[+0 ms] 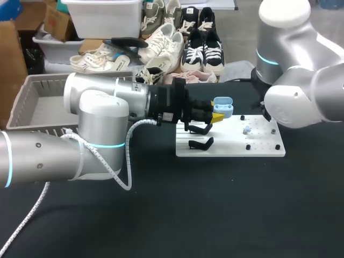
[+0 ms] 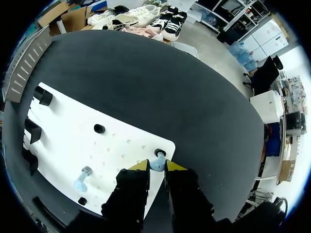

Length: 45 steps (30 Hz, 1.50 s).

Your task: Pick up each earbud case from the left stands, insert the matching earbuds, close the lid, and place the case in the box.

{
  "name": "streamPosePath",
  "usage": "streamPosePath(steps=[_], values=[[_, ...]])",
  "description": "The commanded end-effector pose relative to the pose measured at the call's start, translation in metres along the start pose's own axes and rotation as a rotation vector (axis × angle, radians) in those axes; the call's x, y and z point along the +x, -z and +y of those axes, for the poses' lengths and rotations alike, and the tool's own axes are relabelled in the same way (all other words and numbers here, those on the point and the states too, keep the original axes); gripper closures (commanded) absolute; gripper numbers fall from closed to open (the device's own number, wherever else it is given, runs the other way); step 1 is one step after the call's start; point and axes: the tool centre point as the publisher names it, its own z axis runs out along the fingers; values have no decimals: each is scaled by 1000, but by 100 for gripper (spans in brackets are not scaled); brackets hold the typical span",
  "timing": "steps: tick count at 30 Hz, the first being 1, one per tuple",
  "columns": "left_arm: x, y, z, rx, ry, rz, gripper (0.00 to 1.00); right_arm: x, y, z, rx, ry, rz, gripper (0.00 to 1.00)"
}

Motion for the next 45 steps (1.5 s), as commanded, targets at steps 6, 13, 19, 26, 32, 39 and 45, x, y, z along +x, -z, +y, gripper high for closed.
streamPosePath(steps=[6, 13, 19, 26, 32, 39, 45], values=[[0, 0, -2, -5, -1, -1, 100, 1, 0, -2, 4, -4, 0, 91], [0, 0, -2, -5, -1, -1, 100, 2, 3, -5, 7, -10, 0, 100], [0, 0, -2, -5, -1, -1, 100, 6, 21, -3, 8, -9, -27, 100], [0, 0, -2, -5, -1, -1, 100, 13, 40, 2, 6, 14, -57, 100], [0, 0, -2, -5, -1, -1, 100, 18, 57, 7, -7, 70, -58, 100], [0, 0, -2, -5, -1, -1, 100, 18, 57, 7, -7, 70, -58, 100], [0, 0, -2, -5, -1, -1, 100, 18, 57, 7, -7, 70, -58, 100]])
